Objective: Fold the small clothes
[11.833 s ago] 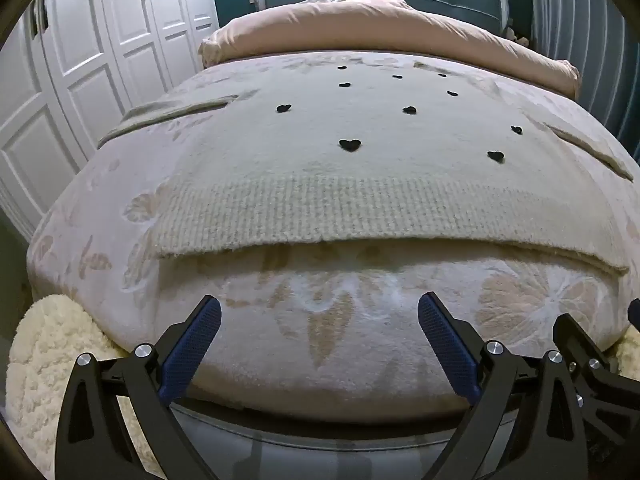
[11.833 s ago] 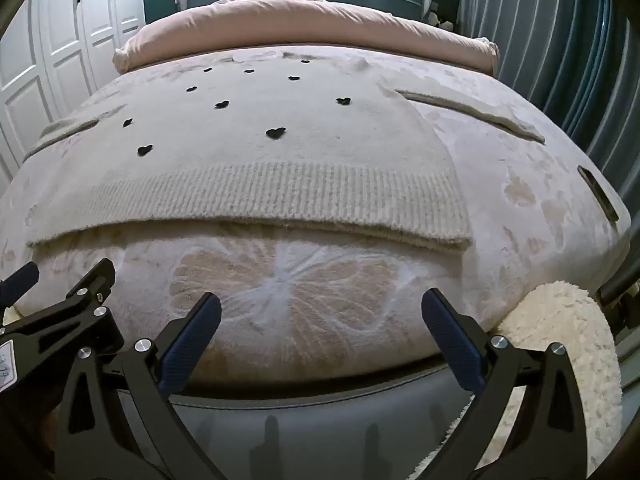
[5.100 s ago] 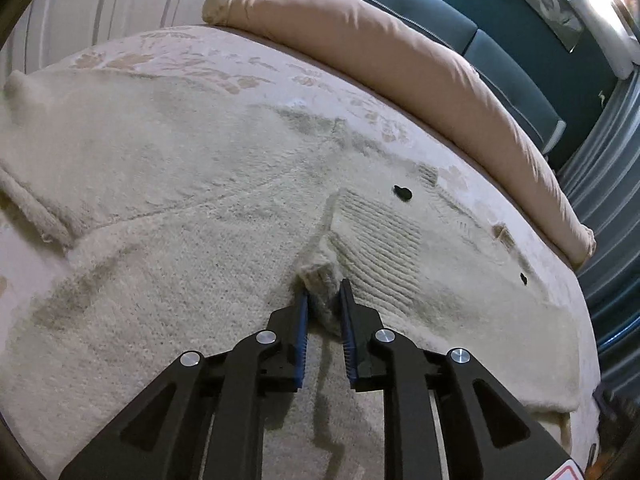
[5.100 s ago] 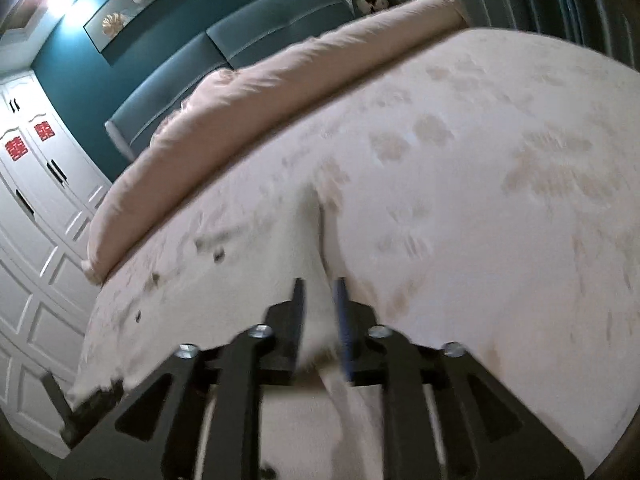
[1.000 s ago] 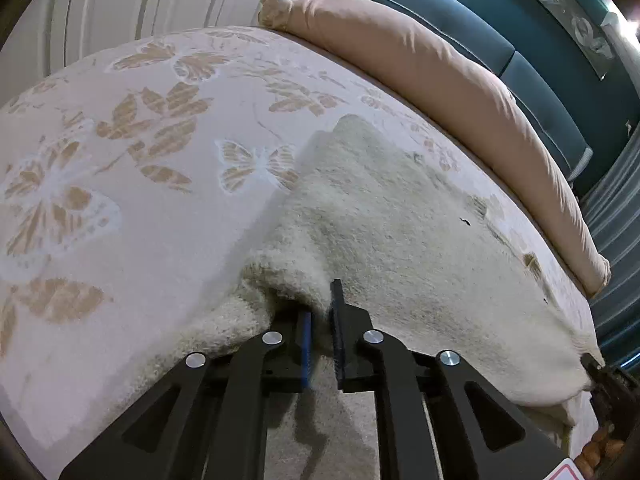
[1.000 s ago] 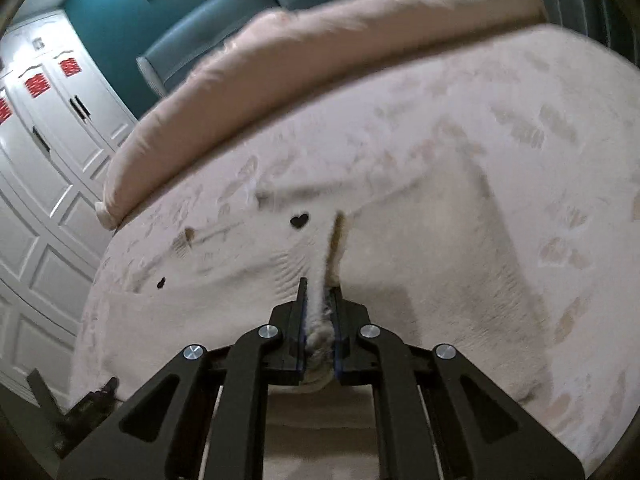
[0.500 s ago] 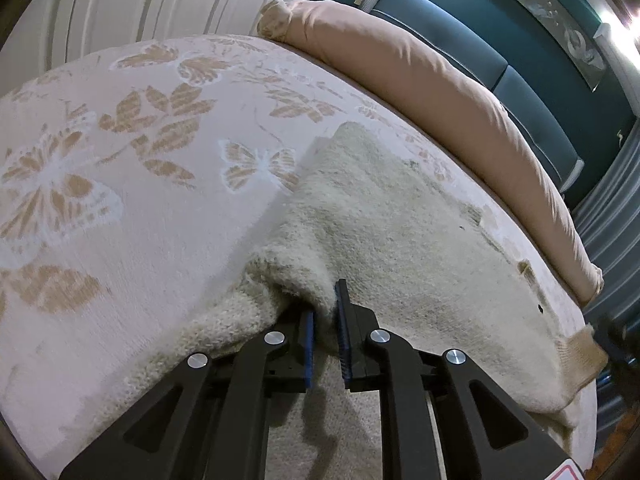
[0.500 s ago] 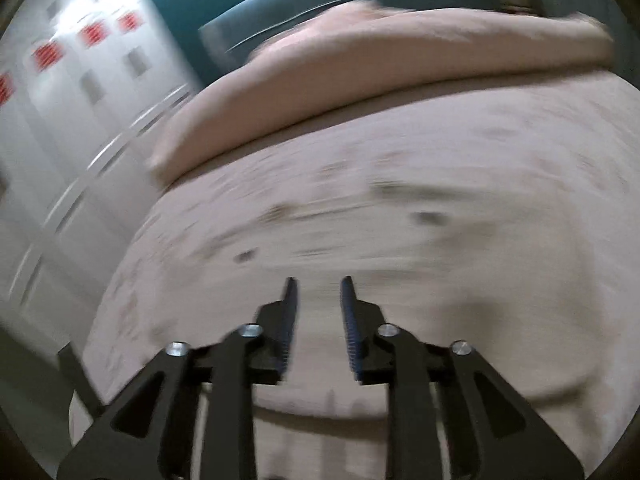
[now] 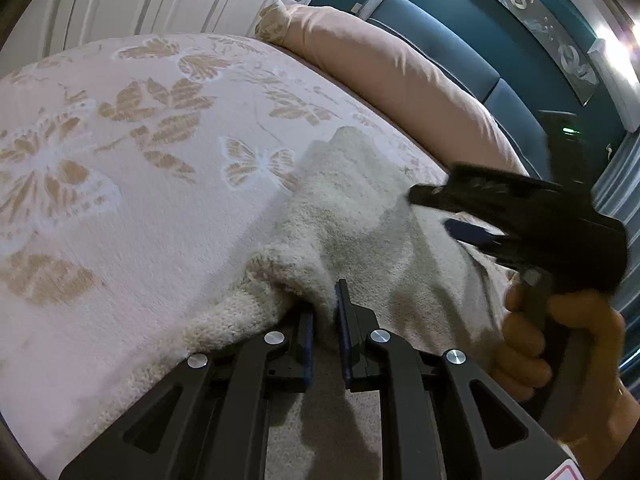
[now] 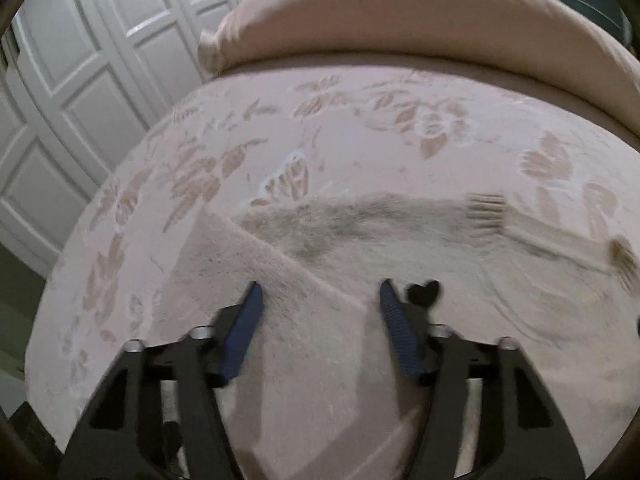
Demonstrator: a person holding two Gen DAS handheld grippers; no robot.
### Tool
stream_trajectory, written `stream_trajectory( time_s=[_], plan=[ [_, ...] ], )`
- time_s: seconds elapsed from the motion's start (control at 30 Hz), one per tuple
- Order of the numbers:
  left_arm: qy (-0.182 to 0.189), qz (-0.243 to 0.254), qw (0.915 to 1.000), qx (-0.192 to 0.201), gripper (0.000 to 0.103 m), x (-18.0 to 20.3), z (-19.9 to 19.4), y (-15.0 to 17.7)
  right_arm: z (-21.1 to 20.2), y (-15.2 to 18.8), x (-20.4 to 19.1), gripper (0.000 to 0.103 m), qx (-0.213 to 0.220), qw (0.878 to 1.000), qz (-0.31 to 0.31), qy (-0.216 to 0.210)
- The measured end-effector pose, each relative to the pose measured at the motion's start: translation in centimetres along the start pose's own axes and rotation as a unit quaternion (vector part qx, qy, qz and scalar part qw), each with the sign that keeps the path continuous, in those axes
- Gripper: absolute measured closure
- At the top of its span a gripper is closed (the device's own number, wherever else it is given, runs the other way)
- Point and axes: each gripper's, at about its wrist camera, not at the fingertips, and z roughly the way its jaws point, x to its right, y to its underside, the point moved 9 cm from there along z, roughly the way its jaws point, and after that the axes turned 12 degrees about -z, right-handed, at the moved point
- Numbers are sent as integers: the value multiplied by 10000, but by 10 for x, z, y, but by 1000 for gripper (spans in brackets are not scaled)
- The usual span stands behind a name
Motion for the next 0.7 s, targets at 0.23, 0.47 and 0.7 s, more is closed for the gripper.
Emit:
stream_trajectory(
  time_s=[0.23, 0.47, 0.7],
  plan=[
    [27, 41, 10000, 57, 89, 1, -1, 2, -30, -25, 15, 101, 858, 9963, -33, 58],
    [-24, 103, 9999, 61, 89, 2, 0, 4, 2, -8, 27, 99, 142, 9991, 186, 360],
    [-62, 104, 9999, 40, 89, 3, 1, 3, -122, 77, 54, 68, 988, 9888, 1106, 150]
  ],
)
